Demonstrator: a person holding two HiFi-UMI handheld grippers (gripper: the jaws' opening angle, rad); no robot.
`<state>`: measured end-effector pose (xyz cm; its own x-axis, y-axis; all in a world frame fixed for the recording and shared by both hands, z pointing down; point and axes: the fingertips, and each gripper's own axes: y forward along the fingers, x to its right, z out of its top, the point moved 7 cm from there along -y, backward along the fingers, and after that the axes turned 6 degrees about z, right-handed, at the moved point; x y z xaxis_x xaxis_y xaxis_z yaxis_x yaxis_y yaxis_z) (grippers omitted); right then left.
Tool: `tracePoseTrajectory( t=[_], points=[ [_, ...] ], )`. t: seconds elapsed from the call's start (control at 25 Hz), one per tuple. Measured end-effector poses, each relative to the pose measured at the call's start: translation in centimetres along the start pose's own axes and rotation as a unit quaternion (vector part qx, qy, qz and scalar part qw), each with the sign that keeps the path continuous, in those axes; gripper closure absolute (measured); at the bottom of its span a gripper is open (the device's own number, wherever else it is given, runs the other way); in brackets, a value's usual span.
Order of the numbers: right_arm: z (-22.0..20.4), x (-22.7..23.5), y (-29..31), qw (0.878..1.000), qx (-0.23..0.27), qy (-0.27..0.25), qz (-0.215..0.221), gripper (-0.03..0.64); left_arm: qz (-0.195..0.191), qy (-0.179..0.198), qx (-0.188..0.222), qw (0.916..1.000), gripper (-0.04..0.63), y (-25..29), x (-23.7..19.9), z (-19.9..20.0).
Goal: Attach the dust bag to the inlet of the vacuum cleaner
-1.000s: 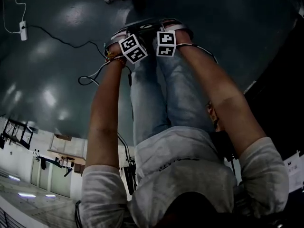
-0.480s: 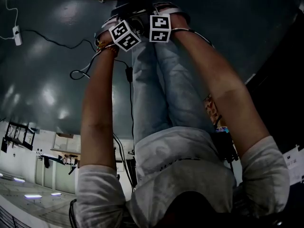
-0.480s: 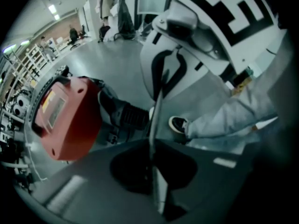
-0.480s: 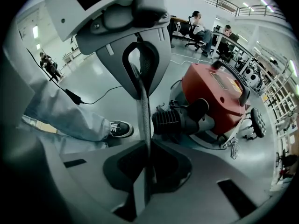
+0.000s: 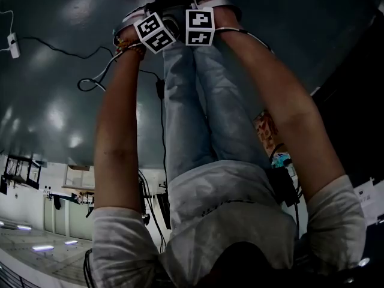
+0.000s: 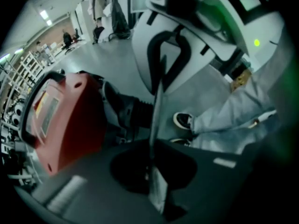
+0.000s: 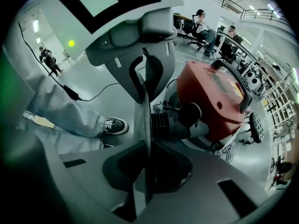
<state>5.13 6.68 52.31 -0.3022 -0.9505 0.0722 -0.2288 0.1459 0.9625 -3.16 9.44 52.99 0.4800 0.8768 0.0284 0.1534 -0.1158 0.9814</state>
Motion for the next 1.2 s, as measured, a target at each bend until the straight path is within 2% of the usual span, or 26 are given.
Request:
tracePoseTrajectory(
  t=[0.24, 0.4, 0.56, 0.72, 0.8, 1.0, 1.12, 1.2],
  points=[
    [-1.4, 0.5, 2.2, 1.0, -0.011, 0.026, 0.012, 0.586, 0.018, 0.047, -0.013, 0.9986, 0.58, 0.2, -0.6, 1.5],
    [-0.6, 0.8, 0.7, 1.0, -0.015, 0.007, 0.003, 0.584, 0.006, 0.028, -0.026, 0.9993, 0.581, 0.3, -0.5, 1.1],
    [-1.5, 0.5, 1.9, 0.999, -0.011, 0.029, 0.011, 0.586, 0.017, 0.056, -0.014, 0.9982, 0.58, -0.4, -1.0, 2.2],
    [-0.1, 1.8, 0.6, 1.0, -0.002, 0.004, -0.009, 0.583, -0.008, 0.019, -0.036, 0.9992, 0.581, 1.2, -0.7, 1.0],
    [0.1, 2.3, 1.0, 1.0, -0.001, -0.007, -0.005, 0.581, -0.007, 0.025, -0.045, 0.9986, 0.581, 1.5, -0.4, 0.8],
    [-1.2, 1.1, 2.1, 1.0, -0.008, 0.025, 0.01, 0.583, 0.011, 0.04, -0.021, 0.9989, 0.58, 0.1, -2.3, 2.5],
    [-1.0, 1.9, 1.2, 0.999, -0.007, 0.036, 0.0, 0.583, 0.012, 0.01, -0.029, 0.9995, 0.582, 0.4, -2.1, 2.2],
    [-0.9, 2.8, 1.2, 1.0, -0.008, 0.029, -0.006, 0.581, 0.011, 0.009, -0.03, 0.9995, 0.583, 0.7, -1.7, 1.9]
  ],
)
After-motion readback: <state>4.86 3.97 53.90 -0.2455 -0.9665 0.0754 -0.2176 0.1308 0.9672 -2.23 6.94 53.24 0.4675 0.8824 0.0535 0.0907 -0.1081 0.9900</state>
